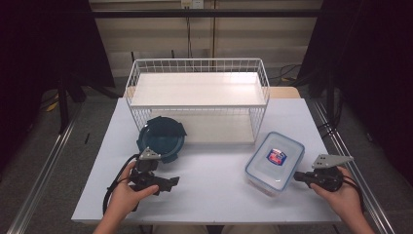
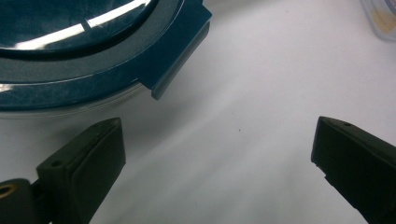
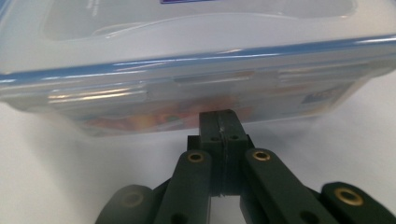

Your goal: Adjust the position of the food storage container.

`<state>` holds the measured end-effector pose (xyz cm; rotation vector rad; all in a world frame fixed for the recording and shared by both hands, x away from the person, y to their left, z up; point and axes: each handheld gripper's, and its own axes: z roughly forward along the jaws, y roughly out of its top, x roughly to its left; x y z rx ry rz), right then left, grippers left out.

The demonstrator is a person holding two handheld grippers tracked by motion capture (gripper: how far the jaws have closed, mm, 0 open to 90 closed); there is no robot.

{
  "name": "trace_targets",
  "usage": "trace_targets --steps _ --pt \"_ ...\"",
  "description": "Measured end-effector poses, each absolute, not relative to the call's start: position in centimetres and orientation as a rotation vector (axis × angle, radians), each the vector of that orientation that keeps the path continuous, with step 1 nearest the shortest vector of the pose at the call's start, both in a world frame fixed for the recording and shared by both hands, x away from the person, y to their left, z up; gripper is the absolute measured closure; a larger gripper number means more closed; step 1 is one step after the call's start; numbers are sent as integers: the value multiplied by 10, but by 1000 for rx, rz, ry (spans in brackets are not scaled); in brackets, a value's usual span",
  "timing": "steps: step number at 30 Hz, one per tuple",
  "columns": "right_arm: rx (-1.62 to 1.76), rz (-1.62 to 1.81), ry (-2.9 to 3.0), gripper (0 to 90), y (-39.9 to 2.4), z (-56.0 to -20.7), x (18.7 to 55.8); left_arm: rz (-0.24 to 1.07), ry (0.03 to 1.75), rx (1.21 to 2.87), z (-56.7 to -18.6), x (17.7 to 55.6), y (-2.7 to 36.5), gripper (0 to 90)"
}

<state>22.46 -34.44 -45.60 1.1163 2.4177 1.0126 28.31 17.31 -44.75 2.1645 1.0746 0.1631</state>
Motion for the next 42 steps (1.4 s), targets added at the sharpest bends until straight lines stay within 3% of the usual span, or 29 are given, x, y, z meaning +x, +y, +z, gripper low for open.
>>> trace_targets --steps 14,27,42 --pt "1009 1086 2518 900 -312 -461 220 161 1082 2165 -448 283 172 30" --pt "1187 959 2333 900 -359 -462 239 159 1082 2164 -449 284 172 30" --pt "1195 868 2275 900 -376 -454 279 150 1084 2154 -450 287 172 30"
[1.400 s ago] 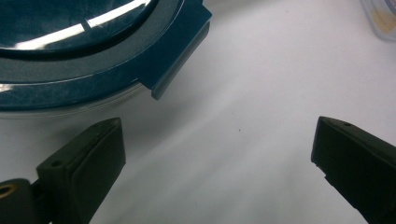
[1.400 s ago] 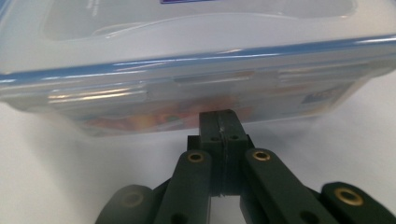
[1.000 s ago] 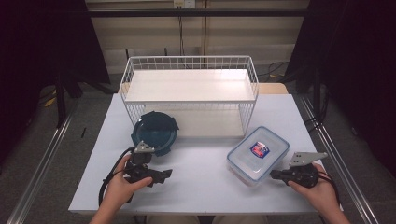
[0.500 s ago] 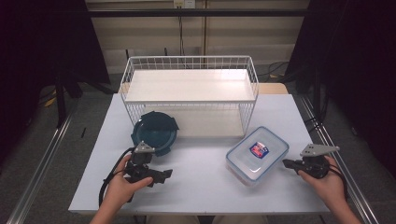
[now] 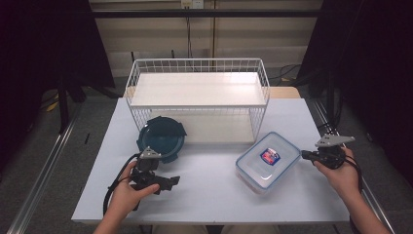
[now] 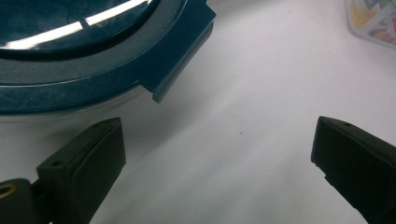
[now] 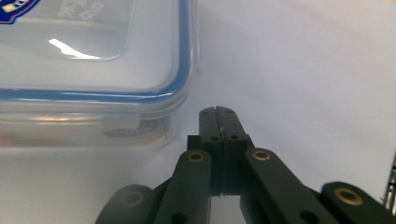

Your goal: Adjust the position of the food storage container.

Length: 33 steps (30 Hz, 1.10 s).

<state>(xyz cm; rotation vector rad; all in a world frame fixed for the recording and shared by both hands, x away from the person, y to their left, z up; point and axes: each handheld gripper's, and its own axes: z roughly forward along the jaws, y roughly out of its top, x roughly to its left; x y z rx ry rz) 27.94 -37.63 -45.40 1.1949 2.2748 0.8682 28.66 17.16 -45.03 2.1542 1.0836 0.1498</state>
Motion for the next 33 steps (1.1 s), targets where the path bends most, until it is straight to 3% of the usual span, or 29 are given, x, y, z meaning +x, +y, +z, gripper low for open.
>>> trace_targets --steps 11,22,33 --pt "1095 908 2283 900 -368 -456 290 144 1088 2147 -449 285 170 33" --pt "1085 949 2315 900 -355 -456 267 134 1064 2151 -450 280 161 33" --pt "1055 943 2373 900 -328 -456 242 -11 1042 2113 -450 277 146 50"
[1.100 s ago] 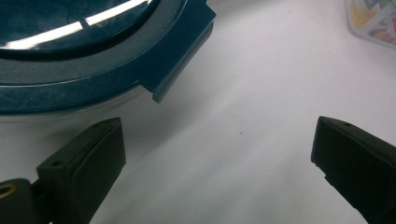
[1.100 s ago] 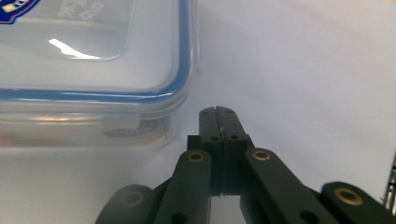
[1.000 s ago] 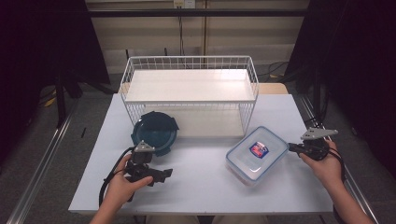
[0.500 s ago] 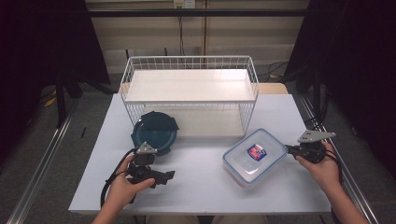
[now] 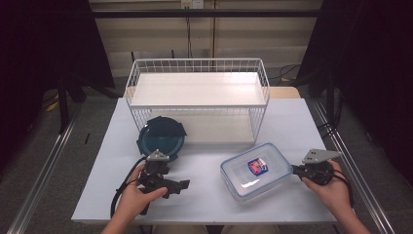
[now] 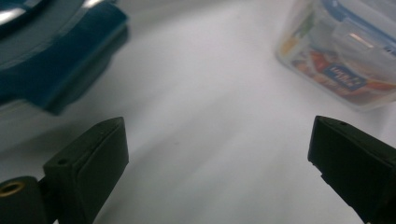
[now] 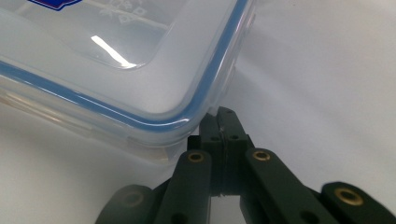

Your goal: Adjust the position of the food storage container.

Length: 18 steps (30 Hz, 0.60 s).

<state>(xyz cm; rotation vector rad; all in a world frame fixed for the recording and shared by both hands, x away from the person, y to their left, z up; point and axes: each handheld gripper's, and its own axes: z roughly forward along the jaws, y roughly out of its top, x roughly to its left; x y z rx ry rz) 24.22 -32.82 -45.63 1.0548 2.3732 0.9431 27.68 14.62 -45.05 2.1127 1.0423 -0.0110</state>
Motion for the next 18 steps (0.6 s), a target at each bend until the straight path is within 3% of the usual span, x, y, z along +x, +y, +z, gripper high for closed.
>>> trace_targets --steps 18 --pt "962 982 2477 900 -276 -457 233 -189 1045 1984 -448 272 126 59"
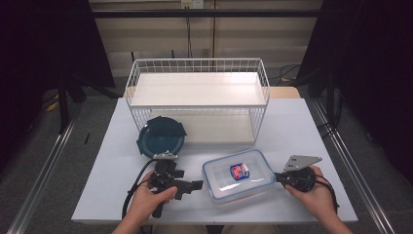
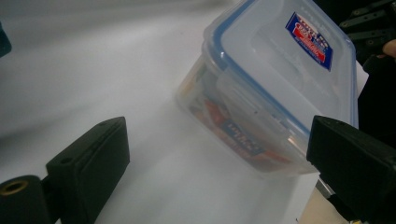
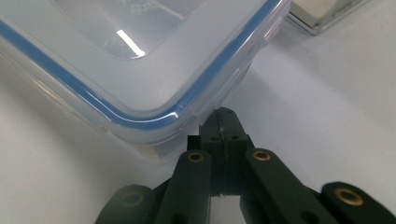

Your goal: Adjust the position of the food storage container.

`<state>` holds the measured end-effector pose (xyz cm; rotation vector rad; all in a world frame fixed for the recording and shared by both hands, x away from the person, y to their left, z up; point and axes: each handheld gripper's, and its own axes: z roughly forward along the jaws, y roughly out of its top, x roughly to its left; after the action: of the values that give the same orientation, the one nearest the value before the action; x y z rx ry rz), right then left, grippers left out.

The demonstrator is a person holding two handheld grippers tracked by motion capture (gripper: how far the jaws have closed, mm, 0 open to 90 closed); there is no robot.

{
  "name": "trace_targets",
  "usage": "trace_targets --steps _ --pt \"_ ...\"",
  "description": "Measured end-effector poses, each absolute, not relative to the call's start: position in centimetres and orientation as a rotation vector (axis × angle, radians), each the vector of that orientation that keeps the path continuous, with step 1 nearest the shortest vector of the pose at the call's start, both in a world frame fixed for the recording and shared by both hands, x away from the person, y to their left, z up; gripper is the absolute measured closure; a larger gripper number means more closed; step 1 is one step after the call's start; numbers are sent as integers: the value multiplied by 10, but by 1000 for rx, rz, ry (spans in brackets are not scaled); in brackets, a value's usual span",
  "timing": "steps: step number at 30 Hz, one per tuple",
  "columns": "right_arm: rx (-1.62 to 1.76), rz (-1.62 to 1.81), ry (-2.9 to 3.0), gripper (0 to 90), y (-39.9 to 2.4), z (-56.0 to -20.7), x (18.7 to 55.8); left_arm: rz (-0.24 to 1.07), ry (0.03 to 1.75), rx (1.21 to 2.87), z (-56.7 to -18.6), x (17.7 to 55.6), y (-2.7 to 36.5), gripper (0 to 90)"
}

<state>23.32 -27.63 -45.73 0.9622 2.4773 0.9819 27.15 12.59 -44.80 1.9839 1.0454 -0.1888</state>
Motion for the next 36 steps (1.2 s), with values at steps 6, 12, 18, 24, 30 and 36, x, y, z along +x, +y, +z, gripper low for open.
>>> trace_targets --steps 6,12,18,24,30,36 --pt "938 1009 2500 900 -263 -457 231 -212 1066 1954 -448 271 128 69" --pt "909 1046 2513 900 -253 -458 230 -225 1081 1925 -448 271 130 82" --pt "1001 1056 2451 778 -261 -457 231 -223 1104 1901 -449 271 134 96" --pt "1134 1124 2349 590 -273 -453 233 -221 1118 1860 -447 271 136 107" --pt "1277 1215 2236 369 -281 -449 238 -213 1108 1862 -446 270 136 110" --pt "1412 1424 2138 180 -279 -450 241 -215 1115 1838 -447 266 136 123"
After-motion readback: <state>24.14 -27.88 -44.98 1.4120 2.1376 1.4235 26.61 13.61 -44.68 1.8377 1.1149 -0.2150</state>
